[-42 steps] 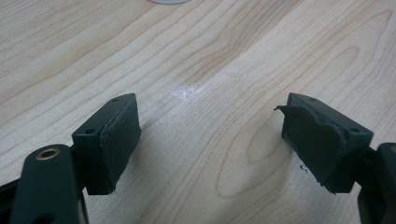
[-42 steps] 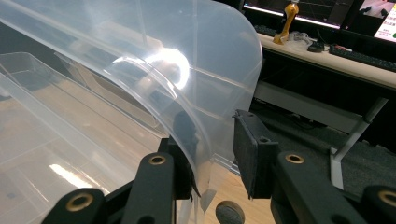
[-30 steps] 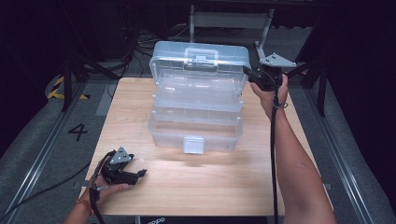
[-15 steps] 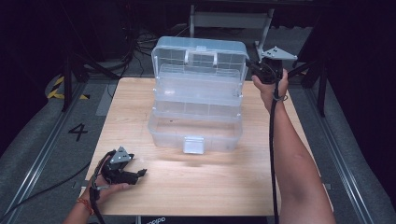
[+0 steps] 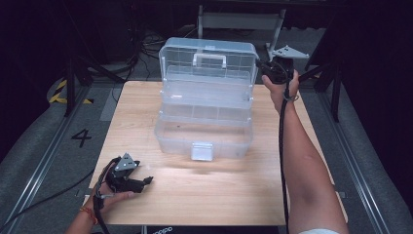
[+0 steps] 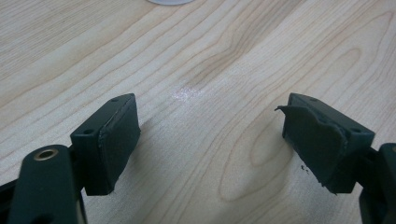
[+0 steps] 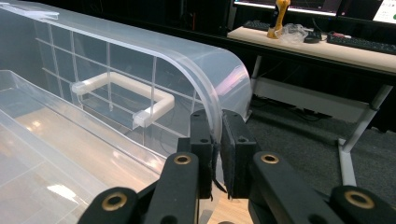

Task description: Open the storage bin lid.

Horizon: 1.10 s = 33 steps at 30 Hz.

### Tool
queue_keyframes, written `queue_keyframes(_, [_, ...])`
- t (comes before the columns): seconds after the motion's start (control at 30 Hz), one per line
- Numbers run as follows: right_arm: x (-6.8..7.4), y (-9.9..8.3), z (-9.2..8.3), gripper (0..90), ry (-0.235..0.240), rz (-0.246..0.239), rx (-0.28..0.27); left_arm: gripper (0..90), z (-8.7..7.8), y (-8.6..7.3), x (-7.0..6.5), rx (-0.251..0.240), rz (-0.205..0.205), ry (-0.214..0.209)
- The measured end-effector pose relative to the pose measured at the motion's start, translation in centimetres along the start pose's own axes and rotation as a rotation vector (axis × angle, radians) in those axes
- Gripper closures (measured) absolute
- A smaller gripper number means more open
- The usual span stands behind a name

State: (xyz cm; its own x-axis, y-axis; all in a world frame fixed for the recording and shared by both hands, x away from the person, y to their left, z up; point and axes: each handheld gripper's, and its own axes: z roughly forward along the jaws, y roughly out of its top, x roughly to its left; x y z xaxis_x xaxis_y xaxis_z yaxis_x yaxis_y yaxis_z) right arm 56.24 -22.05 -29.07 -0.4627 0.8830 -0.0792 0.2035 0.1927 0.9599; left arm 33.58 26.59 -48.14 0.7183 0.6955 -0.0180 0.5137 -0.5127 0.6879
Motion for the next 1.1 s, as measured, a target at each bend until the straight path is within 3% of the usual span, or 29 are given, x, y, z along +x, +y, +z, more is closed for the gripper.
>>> queue_keyframes(0.73, [-1.0, 0.6, 2.2, 83.8, -0.012, 0.02, 0.05, 19.5, 0.0, 0.0, 0.0, -0.001, -0.006, 0.001])
queue_keyframes(1.1, [-1.1, 0.8, 3.3, 83.0, -0.04, -0.003, 0.075, 19.8, 0.0, 0.0, 0.0, -0.004, -0.01, 0.003])
